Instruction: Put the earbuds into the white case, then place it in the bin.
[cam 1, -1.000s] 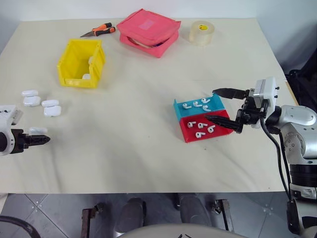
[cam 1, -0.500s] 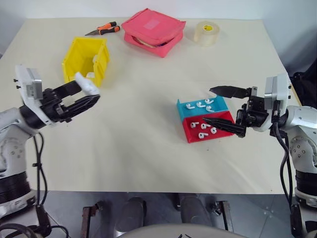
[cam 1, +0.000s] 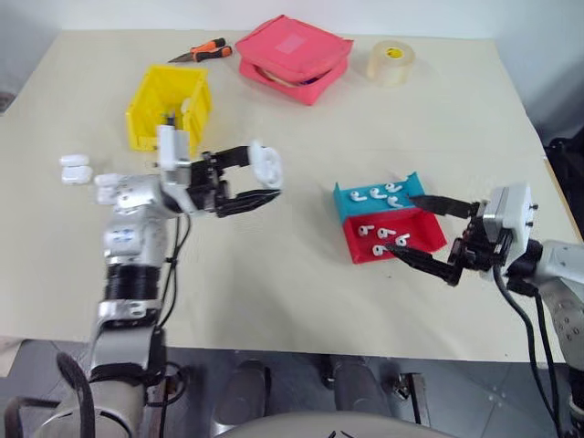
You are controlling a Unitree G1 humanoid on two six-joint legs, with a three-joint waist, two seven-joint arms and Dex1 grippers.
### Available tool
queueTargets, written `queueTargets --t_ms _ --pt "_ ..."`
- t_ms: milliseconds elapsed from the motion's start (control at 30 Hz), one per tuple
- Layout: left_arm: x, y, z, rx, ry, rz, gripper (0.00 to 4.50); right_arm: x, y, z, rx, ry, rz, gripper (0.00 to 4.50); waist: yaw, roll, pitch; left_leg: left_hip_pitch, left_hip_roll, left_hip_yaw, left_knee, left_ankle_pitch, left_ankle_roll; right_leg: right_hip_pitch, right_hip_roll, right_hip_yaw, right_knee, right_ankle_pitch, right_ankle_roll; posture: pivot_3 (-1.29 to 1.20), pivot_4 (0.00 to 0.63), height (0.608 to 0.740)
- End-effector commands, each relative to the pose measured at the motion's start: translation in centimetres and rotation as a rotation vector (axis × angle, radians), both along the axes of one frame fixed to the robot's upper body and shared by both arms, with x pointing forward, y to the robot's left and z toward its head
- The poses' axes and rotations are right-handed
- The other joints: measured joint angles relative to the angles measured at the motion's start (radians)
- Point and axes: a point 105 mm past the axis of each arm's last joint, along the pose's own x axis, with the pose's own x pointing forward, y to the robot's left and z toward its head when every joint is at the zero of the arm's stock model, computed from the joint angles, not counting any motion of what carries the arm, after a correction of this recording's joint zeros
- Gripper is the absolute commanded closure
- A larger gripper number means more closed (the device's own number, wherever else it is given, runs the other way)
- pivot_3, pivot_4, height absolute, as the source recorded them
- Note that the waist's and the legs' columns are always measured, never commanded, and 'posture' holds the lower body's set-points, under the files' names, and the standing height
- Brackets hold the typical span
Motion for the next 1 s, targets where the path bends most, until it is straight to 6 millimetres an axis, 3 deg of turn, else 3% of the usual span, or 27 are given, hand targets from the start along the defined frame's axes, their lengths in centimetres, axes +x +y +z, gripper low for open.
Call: queueTargets --t_ms 33,133,233,400,500,600,667,1000 --pt "0.4 -1.4 0.0 0.026 -0.036 -0.015 1.70 -0.6 0.2 0.6 -0.039 -0.035 -0.016 0.00 -0.002 0.000 0.000 0.000 0.000 0.001 0.000 0.000 0.000 0.000 0.000 0.001 0.000 0.000 0.000 0.00 0.150 0.740" --pt "0.6 -2.8 -0.8 0.045 -0.019 -0.021 1.70 -0.8 0.0 0.0 -0.075 -0.014 -0.045 0.00 -0.002 0.000 0.000 0.000 0.000 0.001 0.000 0.000 0.001 0.000 0.001 0.002 0.000 0.000 0.000 0.00 0.150 0.740" --pt "-0.3 -4.7 -2.1 0.075 0.008 -0.087 1.70 -0.6 -0.5 -0.8 -0.150 0.012 -0.107 0.00 0.008 0.000 0.000 0.000 0.000 0.000 0.000 0.000 0.001 0.000 0.001 0.002 0.000 0.000 0.000 0.00 0.150 0.740" --pt "-1.6 -6.2 -2.8 0.071 0.079 -0.146 1.70 -1.0 -0.9 -1.3 -0.254 0.073 -0.141 0.00 0.011 0.000 0.000 0.000 0.000 0.000 0.001 -0.001 0.002 -0.001 0.001 0.003 0.000 0.000 0.001 0.00 0.150 0.740" --pt "-1.9 -6.6 -3.0 0.072 0.095 -0.147 1.70 -1.3 -1.0 -1.1 -0.317 0.051 -0.139 0.00 0.012 0.000 0.000 0.000 0.000 -0.001 0.001 -0.001 0.002 0.000 0.001 0.003 0.000 0.001 0.001 0.00 0.150 0.740" --pt "-2.9 -7.0 -3.5 0.081 0.112 -0.181 1.70 -1.7 -2.1 -1.8 -0.486 0.109 -0.146 0.56 0.014 0.000 0.000 0.001 0.000 0.000 0.001 -0.001 0.002 0.000 0.001 0.004 0.000 0.001 0.001 0.00 0.150 0.740" --pt "-3.2 -7.2 -3.8 0.084 0.125 -0.184 1.70 -1.7 -2.4 -1.6 -0.549 0.100 -0.140 1.22 0.013 0.000 0.000 0.001 0.000 0.000 0.001 -0.001 0.003 0.000 0.001 0.005 -0.001 0.001 0.001 0.00 0.150 0.740" --pt "-3.8 -6.8 -4.2 0.079 0.154 -0.162 1.70 -3.2 -4.4 -0.4 -0.579 0.090 -0.152 1.22 0.018 0.000 0.000 0.001 -0.001 0.000 0.001 -0.002 0.004 0.001 0.001 0.005 -0.003 0.002 0.003 0.00 0.150 0.740"
